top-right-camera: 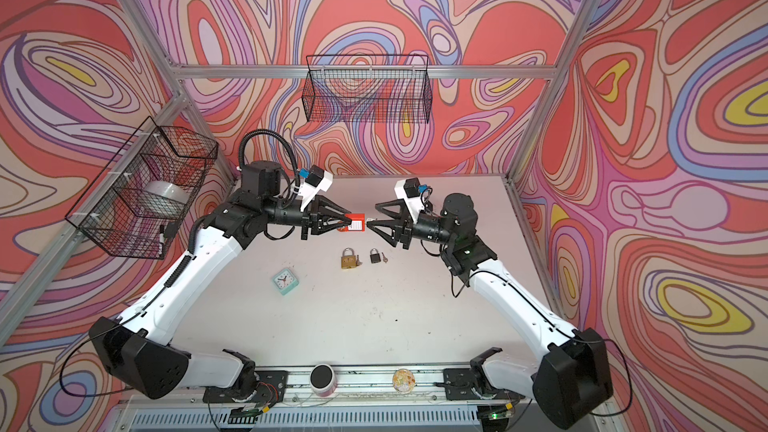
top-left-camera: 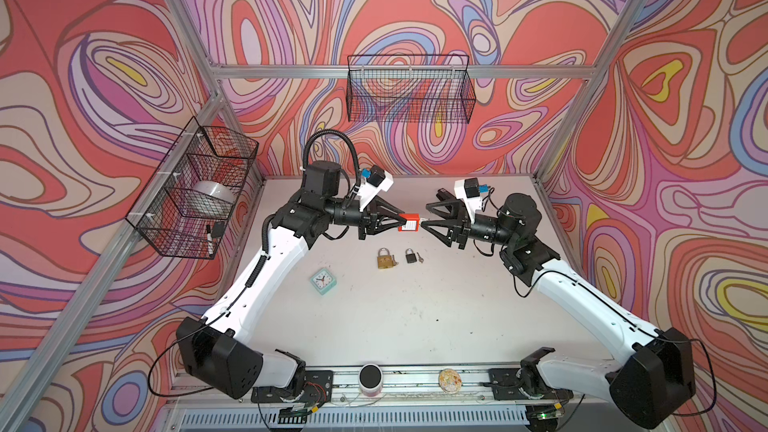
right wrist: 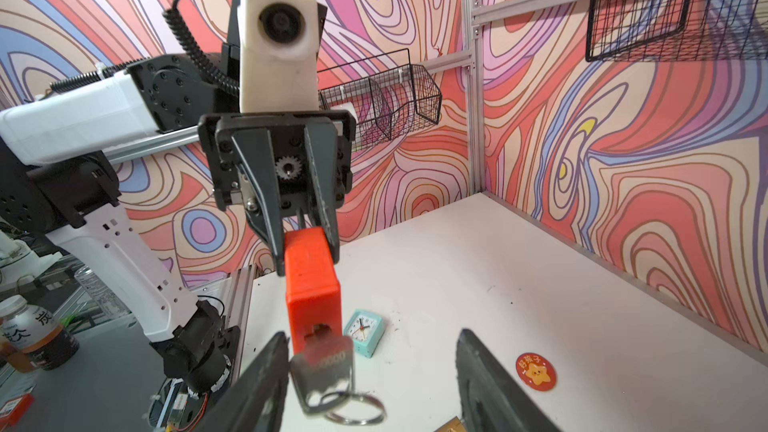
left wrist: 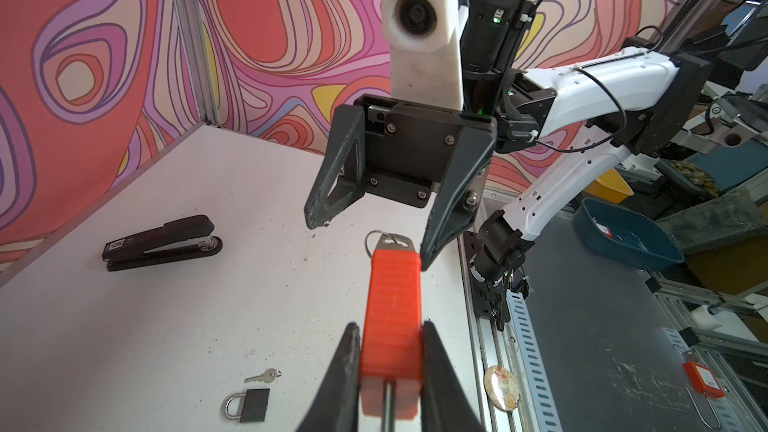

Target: Lock with the key

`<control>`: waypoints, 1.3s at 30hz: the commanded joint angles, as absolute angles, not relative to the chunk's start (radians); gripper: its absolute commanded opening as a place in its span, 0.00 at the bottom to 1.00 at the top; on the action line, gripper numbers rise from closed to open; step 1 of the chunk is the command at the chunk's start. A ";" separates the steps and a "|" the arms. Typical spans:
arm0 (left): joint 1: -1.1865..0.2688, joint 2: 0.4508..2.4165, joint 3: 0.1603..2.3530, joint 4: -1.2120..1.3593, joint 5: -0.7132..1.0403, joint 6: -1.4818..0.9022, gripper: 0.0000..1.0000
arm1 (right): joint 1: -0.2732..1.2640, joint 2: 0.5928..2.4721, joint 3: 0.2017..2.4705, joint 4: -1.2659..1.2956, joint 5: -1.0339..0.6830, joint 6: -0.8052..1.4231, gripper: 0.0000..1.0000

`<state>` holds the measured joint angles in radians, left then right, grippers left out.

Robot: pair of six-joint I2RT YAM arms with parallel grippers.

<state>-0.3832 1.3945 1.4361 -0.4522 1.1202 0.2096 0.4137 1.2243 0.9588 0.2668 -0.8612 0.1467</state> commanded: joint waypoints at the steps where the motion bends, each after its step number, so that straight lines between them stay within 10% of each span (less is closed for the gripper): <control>1: -0.375 1.362 1.433 -0.455 1.135 0.222 0.00 | 0.413 1.232 0.959 0.180 -0.844 0.069 0.66; 18: -0.376 1.362 1.430 -0.454 1.131 0.221 0.00 | 0.413 1.118 0.974 -0.145 -0.657 -0.178 0.67; 28: -0.375 1.364 1.433 -0.467 1.128 0.232 0.00 | 0.351 1.108 1.061 -0.110 -0.877 -0.086 0.66; 39: -0.376 1.361 1.436 -0.470 1.126 0.233 0.00 | 0.350 1.280 1.190 -0.088 -1.068 0.002 0.40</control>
